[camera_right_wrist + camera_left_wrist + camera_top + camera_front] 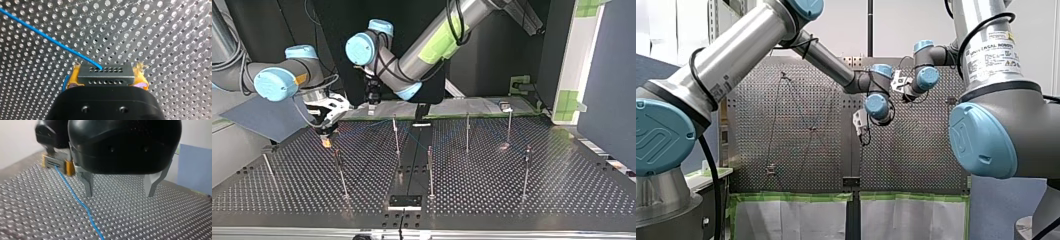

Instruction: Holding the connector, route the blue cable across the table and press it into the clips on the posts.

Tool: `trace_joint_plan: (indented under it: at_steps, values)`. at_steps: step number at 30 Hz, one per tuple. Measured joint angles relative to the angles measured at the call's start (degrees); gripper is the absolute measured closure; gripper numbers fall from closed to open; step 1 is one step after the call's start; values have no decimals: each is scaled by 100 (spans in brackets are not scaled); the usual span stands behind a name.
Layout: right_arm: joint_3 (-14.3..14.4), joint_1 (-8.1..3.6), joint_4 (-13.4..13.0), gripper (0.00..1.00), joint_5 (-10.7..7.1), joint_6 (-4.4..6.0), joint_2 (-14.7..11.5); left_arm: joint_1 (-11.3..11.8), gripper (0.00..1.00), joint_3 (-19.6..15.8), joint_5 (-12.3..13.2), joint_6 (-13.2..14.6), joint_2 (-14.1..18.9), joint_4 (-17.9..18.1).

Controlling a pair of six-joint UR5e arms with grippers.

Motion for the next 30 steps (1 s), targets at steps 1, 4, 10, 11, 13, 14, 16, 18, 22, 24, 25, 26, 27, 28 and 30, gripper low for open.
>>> trace_joint_plan:
  at_steps: [1,4,10,11,13,14,16,18,22,24,25,26,27,28,30]
  values:
    - [0,1,-1,100,0,0,0,-5,0,-59,-2,4,58,53]
    - [0,2,0,100,0,0,1,-35,0,-183,-16,-4,182,176]
    - [0,38,12,100,0,0,1,-250,0,-441,-218,-204,440,431]
    - [0,43,13,100,0,0,1,-294,0,-484,-260,-247,484,477]
    - [0,54,18,100,0,0,1,-391,0,-588,-361,-347,586,577]
    - [1,58,20,100,0,0,1,-426,0,-633,-406,-392,631,622]
    - [1,66,22,100,0,0,1,-480,0,-740,-512,-499,738,730]
    - [4,75,23,100,0,0,1,-503,0,-827,-600,-586,826,818]
    - [9,87,32,100,0,0,1,-519,0,-1026,-792,-771,1024,1018]
    - [11,89,37,100,0,0,1,-520,0,-1115,-872,-823,1114,1105]
    - [12,89,38,100,0,0,1,-520,0,-1175,-929,-848,1174,1166]
    - [13,90,39,100,0,0,1,-520,0,-1221,-971,-864,1220,1214]
    - [15,92,40,100,0,0,1,-521,0,-1267,-1010,-879,1266,1259]
    - [16,95,41,100,0,0,1,-521,0,-1330,-1059,-894,1327,1319]
    - [16,96,41,100,0,0,1,-521,0,-1416,-1122,-912,1415,1409]
